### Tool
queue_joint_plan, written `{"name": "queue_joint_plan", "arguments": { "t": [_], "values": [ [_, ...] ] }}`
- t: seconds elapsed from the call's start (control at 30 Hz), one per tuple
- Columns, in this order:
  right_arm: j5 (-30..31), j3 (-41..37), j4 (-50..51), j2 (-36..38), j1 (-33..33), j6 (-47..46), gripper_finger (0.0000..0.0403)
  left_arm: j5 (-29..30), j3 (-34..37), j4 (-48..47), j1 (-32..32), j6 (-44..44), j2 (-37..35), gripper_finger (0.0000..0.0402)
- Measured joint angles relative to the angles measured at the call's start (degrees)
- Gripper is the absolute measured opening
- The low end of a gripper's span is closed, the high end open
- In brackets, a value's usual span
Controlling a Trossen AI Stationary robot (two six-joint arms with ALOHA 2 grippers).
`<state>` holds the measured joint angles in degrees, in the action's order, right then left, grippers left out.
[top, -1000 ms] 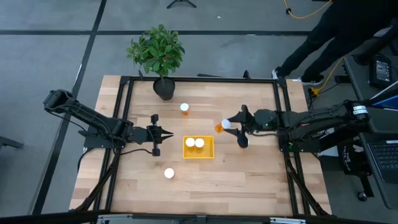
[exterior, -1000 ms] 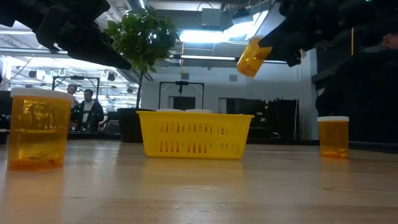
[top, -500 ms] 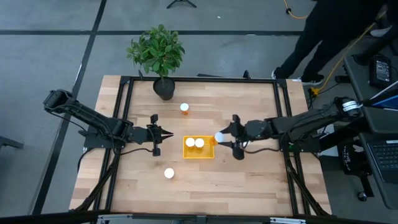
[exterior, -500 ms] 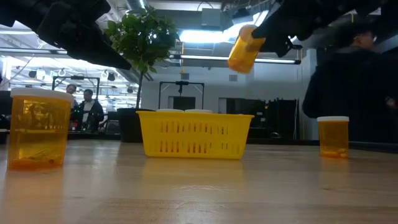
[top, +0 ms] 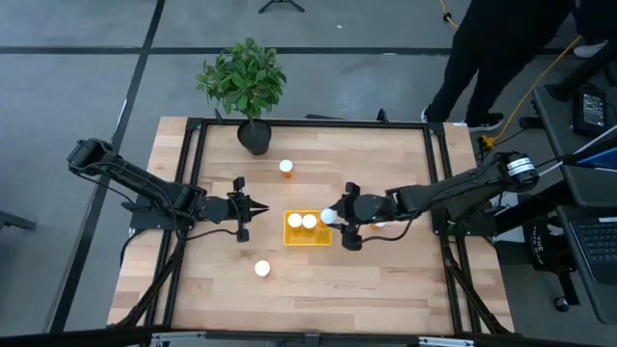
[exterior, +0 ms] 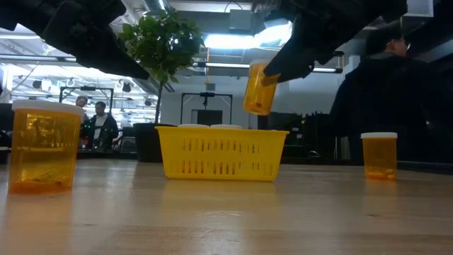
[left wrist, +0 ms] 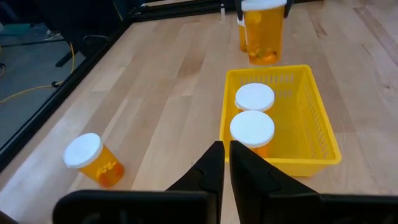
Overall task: Pick and place pill bottles into a basket
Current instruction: Put the orange pill bottle into the yellow bin
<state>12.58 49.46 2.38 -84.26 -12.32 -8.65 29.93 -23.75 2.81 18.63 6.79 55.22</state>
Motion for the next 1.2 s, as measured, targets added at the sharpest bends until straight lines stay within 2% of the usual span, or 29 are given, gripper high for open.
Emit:
{"name": "queue_joint_plan", "arguments": {
  "t": [0.5, 0.7, 0.93, 1.2],
  "values": [
    [0.0, 0.0, 2.4, -1.5, 0.1, -2.7, 0.0224, 0.0, 0.0, 0.0, 0.0, 0.0, 0.0, 0.002],
    [2.7, -0.1, 2.7, -3.0, 0.1, -2.6, 0.0224, 0.0, 0.0, 0.0, 0.0, 0.0, 0.0, 0.0024],
    [2.9, -0.1, 0.4, -6.8, 0.1, -1.8, 0.0224, 0.0, 0.0, -0.3, 0.0, 0.0, 0.0, 0.002],
    [2.8, 0.6, -1.8, -7.3, 0.1, -0.2, 0.0224, 0.0, 0.0, -0.2, 0.0, 0.0, 0.0, 0.0024]
  ]
}}
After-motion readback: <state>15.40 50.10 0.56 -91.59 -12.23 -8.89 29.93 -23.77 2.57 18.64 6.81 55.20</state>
